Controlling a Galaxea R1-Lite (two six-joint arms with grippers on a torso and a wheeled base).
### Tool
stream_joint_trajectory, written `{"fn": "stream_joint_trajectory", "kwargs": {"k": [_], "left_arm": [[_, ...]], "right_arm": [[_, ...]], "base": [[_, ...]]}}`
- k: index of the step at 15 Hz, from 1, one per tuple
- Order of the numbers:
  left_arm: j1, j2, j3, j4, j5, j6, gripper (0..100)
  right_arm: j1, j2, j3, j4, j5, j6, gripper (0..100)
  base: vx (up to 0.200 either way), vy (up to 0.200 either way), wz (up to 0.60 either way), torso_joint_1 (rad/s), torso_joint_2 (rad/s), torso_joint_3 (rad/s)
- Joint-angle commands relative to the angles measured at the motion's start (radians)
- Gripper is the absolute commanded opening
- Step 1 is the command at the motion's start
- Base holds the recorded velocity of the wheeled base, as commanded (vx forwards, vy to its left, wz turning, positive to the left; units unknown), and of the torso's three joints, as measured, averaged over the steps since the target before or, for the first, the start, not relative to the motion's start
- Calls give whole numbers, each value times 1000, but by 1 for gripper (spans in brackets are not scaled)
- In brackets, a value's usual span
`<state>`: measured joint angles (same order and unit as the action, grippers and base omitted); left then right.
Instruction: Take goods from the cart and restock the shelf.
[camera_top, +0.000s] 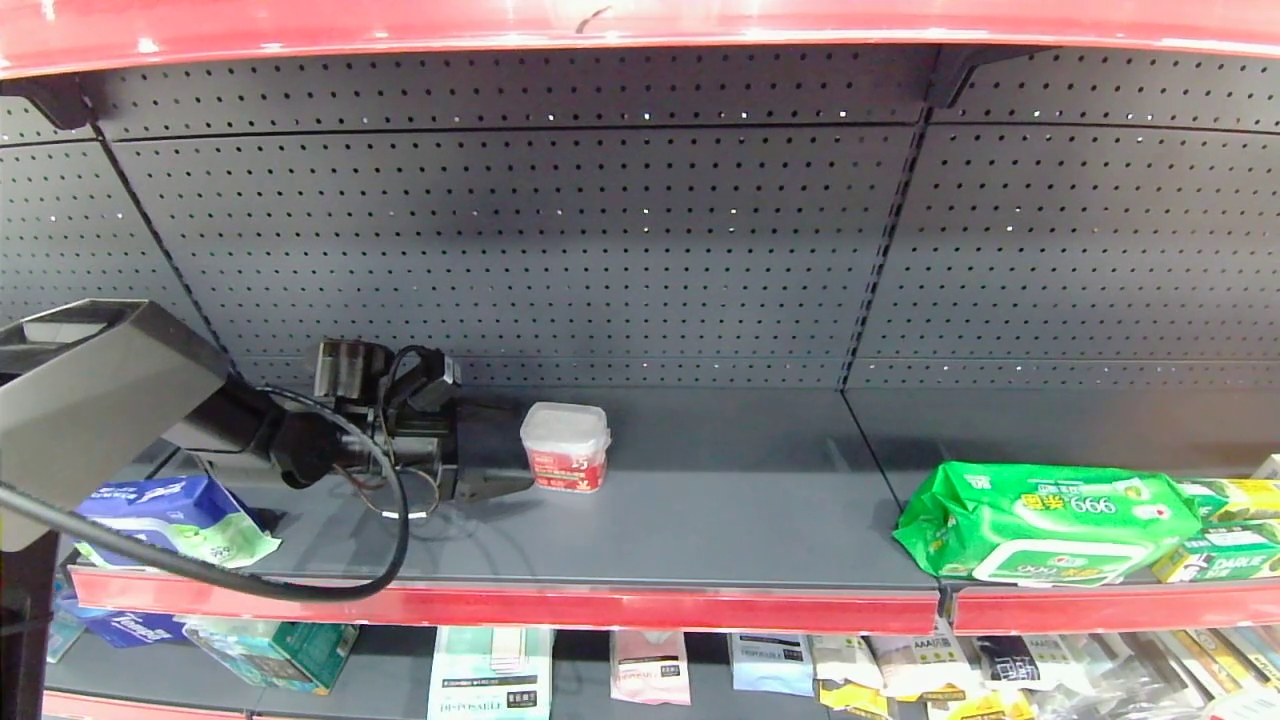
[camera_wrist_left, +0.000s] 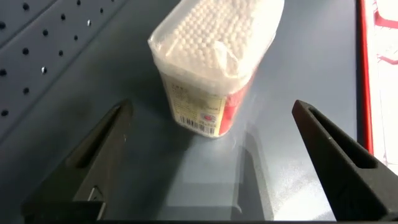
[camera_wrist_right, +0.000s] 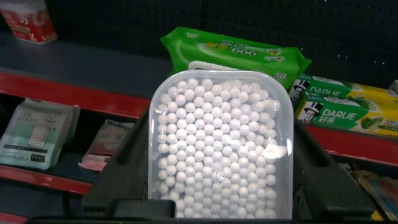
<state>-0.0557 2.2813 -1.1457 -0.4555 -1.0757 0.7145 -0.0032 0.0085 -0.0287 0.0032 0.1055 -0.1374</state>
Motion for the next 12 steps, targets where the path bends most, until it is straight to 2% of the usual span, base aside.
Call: {"fn": "stream_joint_trajectory", "kwargs": {"k": [1, 5, 8, 9, 12], "left_arm": [[-1, 27, -25, -2, -4, -1, 100], [-13, 61, -68, -2, -7, -7, 100], [-41, 93, -88, -54, -33, -13, 100], [-49, 98, -88, -69, -35, -27, 100], [-65, 127, -91, -201, -35, -115, 100]], "right_arm": [[0, 4, 0, 0, 0, -1, 0], [0, 4, 0, 0, 0, -1, 0], [0, 4, 0, 0, 0, -1, 0], [0, 4, 0, 0, 0, -1, 0], [0, 4, 0, 0, 0, -1, 0]], "base": [[0, 0, 0, 0, 0, 0], [0, 0, 0, 0, 0, 0], [0, 0, 0, 0, 0, 0], [0, 0, 0, 0, 0, 0], [0, 0, 0, 0, 0, 0]]}}
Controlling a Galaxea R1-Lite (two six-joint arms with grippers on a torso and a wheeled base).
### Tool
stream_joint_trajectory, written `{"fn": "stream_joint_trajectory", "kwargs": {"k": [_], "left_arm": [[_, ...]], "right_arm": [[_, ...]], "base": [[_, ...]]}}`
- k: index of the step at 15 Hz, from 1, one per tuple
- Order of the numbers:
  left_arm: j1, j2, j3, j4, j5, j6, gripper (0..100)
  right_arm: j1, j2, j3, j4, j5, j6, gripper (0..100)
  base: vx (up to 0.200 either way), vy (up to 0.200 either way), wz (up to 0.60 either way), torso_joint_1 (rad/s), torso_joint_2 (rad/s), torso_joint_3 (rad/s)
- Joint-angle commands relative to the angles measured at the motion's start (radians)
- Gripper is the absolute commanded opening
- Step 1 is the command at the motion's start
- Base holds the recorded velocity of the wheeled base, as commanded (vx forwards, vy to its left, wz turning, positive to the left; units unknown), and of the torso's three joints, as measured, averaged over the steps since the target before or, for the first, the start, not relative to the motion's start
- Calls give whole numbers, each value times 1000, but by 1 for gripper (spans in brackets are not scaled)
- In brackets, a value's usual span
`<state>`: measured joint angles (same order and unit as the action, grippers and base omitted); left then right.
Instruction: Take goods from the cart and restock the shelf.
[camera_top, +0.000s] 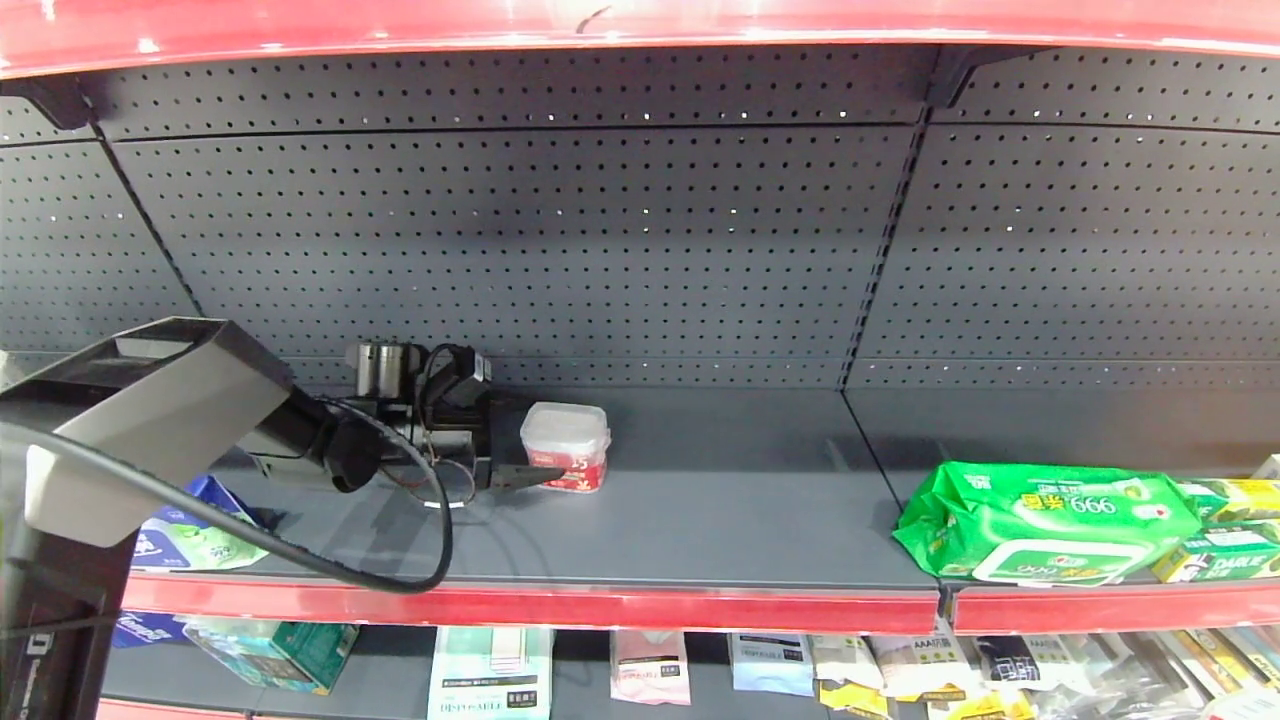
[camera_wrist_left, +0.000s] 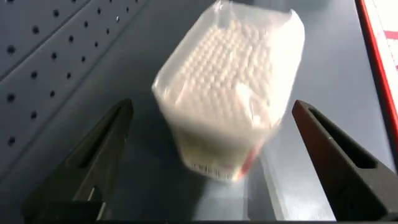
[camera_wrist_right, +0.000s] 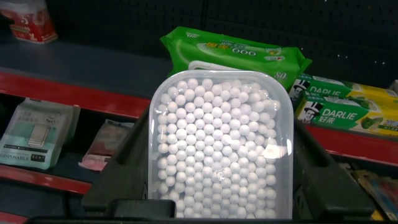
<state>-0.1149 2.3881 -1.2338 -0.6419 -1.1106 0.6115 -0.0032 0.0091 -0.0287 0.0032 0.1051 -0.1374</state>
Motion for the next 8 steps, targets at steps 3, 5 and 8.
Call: {"fn": "stream_joint_trajectory", "kwargs": {"k": [3, 5, 8], "left_arm": [[-29, 45, 5, -133, 3, -90, 100], [-34, 45, 5, -145, 3, -98, 100], [-34, 52, 7, -147, 5, -96, 100]], "right_arm": [[0, 3, 0, 0, 1, -1, 0], [0, 3, 0, 0, 1, -1, 0], [0, 3, 0, 0, 1, -1, 0]], "base": [[0, 0, 0, 0, 0, 0], [0, 0, 0, 0, 0, 0], [0, 0, 0, 0, 0, 0]]}}
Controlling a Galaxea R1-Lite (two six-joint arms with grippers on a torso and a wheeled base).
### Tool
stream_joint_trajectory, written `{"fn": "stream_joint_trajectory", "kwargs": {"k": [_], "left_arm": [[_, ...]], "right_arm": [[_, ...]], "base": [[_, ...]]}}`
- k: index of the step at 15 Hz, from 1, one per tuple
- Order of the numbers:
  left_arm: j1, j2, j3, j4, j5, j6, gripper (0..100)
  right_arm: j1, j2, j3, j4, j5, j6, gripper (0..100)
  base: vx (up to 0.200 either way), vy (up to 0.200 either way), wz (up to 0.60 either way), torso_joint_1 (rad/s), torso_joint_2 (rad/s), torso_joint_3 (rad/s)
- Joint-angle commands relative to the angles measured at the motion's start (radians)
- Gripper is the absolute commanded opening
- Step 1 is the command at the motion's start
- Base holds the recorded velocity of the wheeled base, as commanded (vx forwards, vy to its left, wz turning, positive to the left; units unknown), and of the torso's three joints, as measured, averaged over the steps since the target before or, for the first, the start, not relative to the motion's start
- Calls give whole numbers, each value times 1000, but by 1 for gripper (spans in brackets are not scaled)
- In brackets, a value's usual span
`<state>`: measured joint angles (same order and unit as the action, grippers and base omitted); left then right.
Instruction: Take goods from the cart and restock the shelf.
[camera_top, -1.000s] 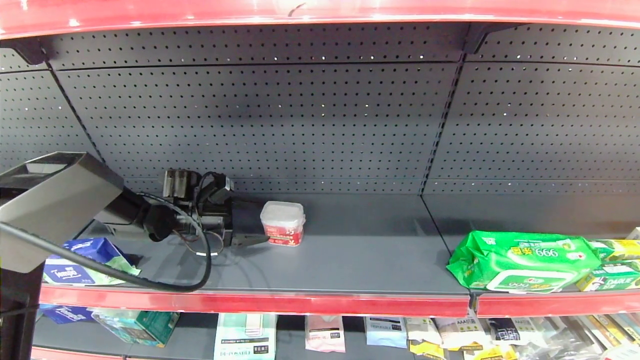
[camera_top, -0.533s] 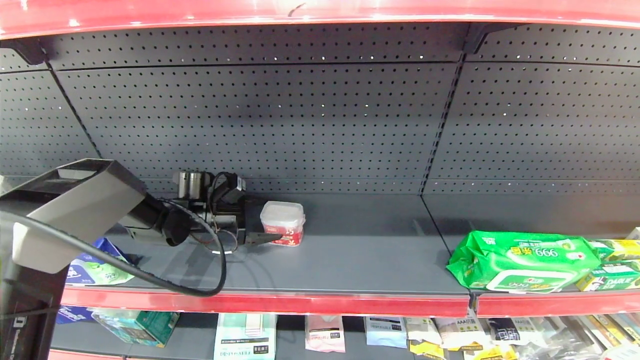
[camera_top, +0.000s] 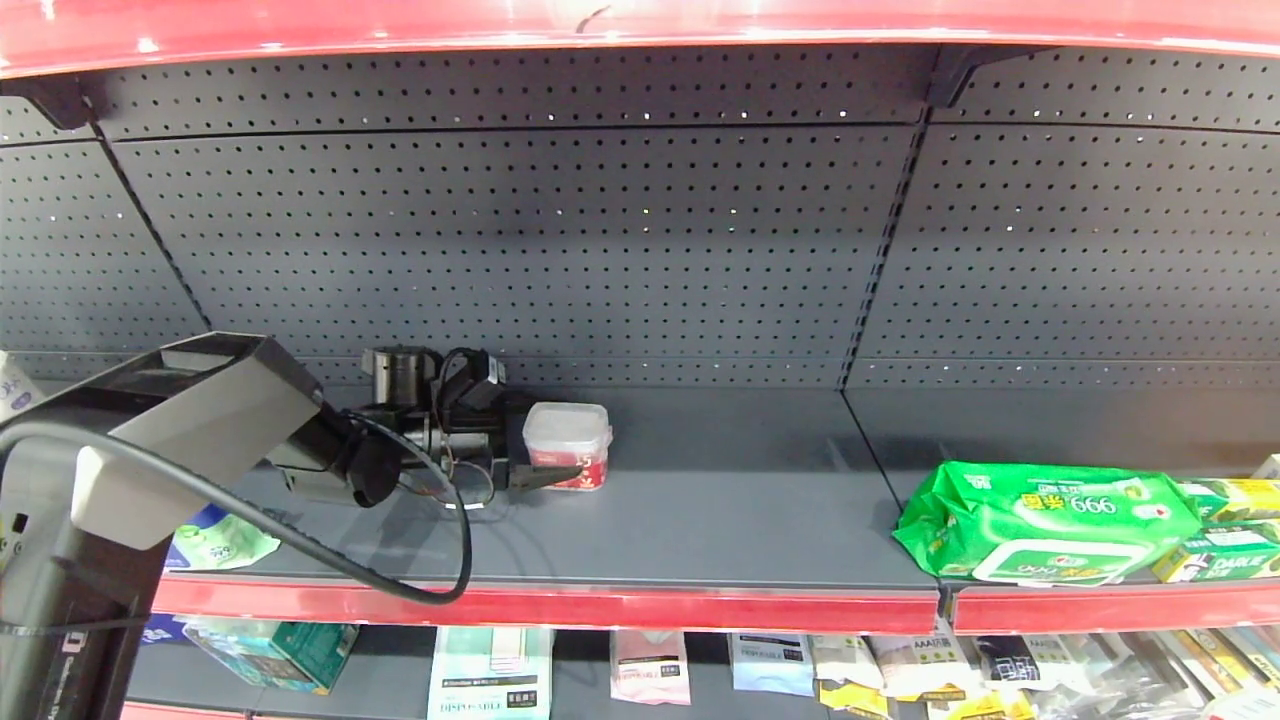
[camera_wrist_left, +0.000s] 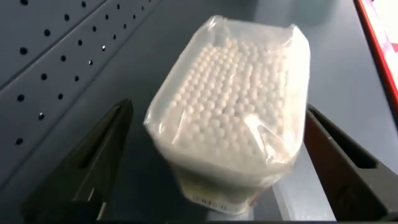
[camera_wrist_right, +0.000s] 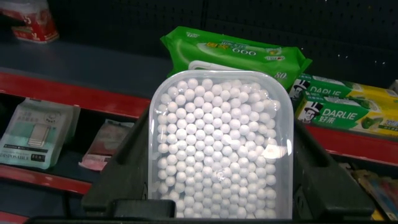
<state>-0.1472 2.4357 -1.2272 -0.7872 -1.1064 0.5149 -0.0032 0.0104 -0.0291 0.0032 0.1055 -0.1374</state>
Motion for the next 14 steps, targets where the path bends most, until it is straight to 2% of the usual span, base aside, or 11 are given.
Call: {"fn": "stream_joint_trajectory", "kwargs": {"k": [1, 14], "left_arm": [[-2, 6, 0, -1, 0, 2, 100], [-17, 12, -9, -3, 33, 5, 100]], "right_arm": [[0, 2, 0, 0, 0, -1, 0], [0, 2, 0, 0, 0, -1, 0]], "base": [[0, 0, 0, 0, 0, 0], [0, 0, 0, 0, 0, 0]]}}
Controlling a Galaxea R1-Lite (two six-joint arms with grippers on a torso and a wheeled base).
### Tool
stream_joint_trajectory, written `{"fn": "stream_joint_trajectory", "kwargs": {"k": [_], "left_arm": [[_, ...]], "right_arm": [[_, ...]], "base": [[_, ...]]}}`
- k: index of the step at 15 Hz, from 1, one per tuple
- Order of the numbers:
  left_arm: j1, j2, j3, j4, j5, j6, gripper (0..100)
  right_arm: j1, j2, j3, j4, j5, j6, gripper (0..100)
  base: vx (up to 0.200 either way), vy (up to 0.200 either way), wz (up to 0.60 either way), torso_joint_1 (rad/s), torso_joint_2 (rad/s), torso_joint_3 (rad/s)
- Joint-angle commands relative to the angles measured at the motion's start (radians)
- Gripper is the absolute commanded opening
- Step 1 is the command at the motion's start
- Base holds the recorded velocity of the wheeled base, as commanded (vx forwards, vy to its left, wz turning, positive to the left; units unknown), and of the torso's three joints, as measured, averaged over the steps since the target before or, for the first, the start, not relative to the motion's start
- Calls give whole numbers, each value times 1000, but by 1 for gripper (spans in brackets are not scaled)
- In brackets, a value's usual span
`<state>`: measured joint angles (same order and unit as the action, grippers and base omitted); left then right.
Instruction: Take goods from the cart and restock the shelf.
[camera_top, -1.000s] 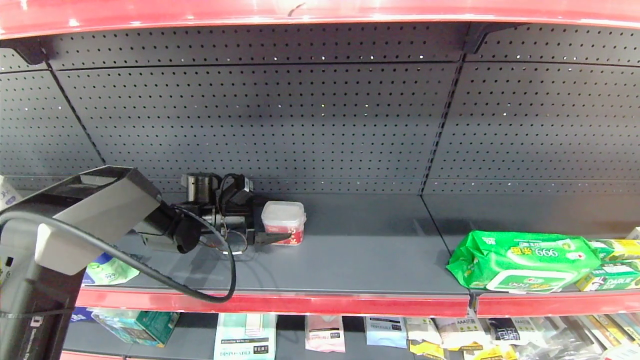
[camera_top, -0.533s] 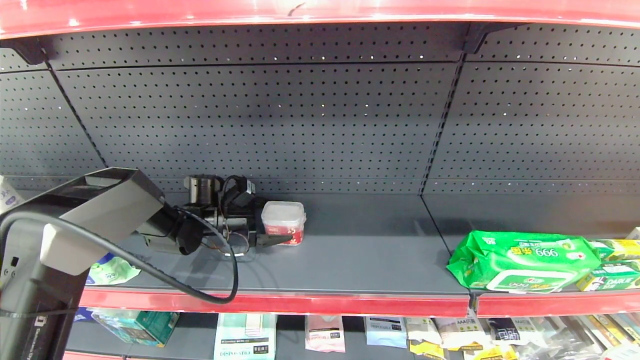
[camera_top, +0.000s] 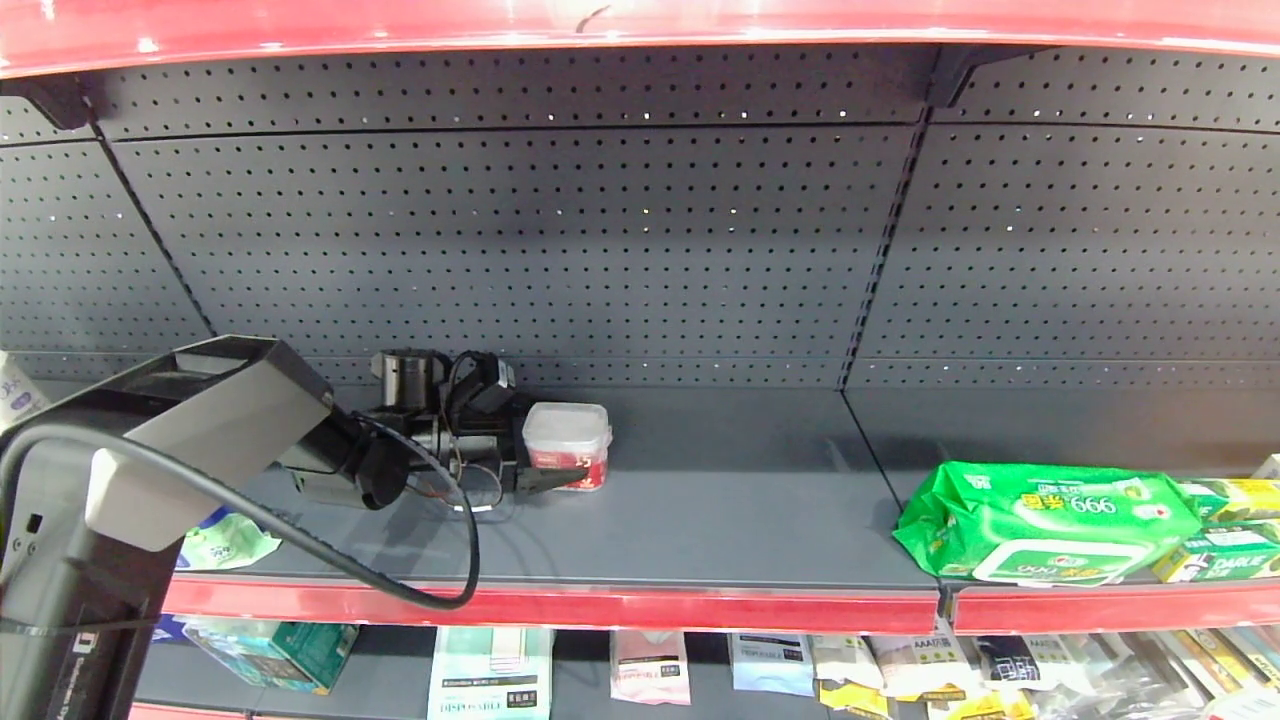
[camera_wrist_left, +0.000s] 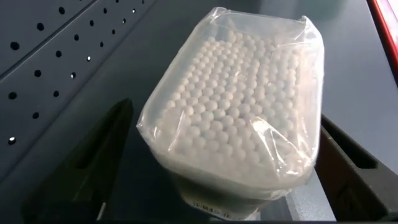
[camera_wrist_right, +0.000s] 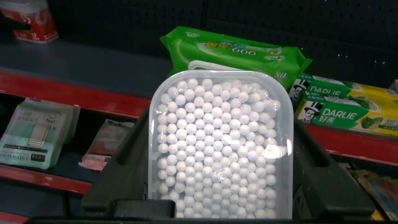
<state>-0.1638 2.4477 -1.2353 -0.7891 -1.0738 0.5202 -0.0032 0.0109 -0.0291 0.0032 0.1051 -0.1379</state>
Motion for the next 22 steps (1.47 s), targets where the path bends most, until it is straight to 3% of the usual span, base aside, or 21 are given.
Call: {"fn": "stream_joint_trajectory", "kwargs": {"k": [1, 22], "left_arm": [[0, 1, -1, -1, 0, 0, 100], [-22, 14, -6, 1, 23, -9, 100]], "right_arm": [[0, 1, 0, 0, 1, 0, 0], [0, 1, 0, 0, 1, 0, 0]], "base": [[0, 0, 0, 0, 0, 0], [0, 0, 0, 0, 0, 0]]}}
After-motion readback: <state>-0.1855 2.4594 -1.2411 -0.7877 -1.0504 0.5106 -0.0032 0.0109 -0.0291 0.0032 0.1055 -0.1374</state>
